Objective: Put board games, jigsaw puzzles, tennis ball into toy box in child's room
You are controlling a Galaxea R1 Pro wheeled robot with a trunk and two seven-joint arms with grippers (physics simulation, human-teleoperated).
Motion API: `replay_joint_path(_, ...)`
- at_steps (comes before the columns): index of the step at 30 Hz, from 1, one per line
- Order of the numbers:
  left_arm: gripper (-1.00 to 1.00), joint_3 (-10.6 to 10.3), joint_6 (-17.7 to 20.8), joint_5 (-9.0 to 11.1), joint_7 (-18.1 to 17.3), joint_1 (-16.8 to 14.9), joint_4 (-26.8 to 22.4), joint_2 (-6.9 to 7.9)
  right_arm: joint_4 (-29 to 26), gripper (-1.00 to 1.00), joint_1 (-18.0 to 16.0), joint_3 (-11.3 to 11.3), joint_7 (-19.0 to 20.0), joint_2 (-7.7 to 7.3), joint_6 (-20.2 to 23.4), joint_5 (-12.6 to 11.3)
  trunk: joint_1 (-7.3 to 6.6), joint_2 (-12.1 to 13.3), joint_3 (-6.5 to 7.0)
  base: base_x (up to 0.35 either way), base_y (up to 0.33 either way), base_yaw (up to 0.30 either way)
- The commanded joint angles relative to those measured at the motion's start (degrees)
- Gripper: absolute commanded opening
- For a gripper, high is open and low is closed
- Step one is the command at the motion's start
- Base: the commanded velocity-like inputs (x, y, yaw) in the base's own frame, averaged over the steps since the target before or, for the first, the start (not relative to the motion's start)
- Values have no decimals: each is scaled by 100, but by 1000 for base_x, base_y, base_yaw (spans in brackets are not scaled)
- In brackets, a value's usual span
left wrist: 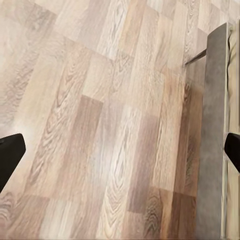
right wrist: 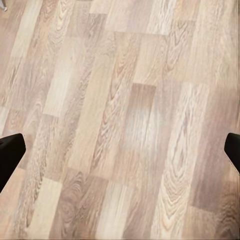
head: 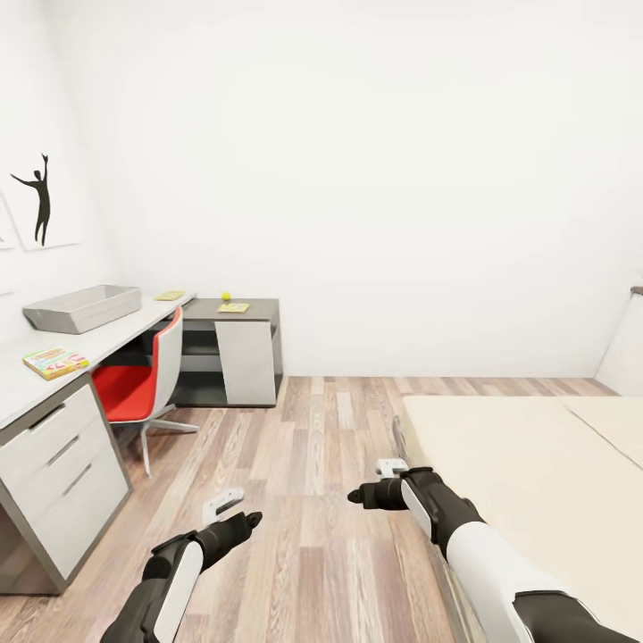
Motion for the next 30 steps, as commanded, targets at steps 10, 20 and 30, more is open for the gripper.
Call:
replay_joint_path(10, 100, 14, 34, 56, 32, -3, -4, -6, -10, 100, -2, 3, 22, -1, 26, 19, 0, -4, -7, 0, -273, 0)
replay_joint_path(20, 100, 14, 36, 55, 32, -3, -1, -6, -10, 100, -2, 4, 22, -1, 26, 19, 0, -4, -7, 0, -274, 0)
replay_joint_path(30, 100, 14, 39, 54, 32, -3, -1, -6, -10, 100, -2, 3, 22, -1, 26, 19, 0, -4, -7, 0, -274, 0)
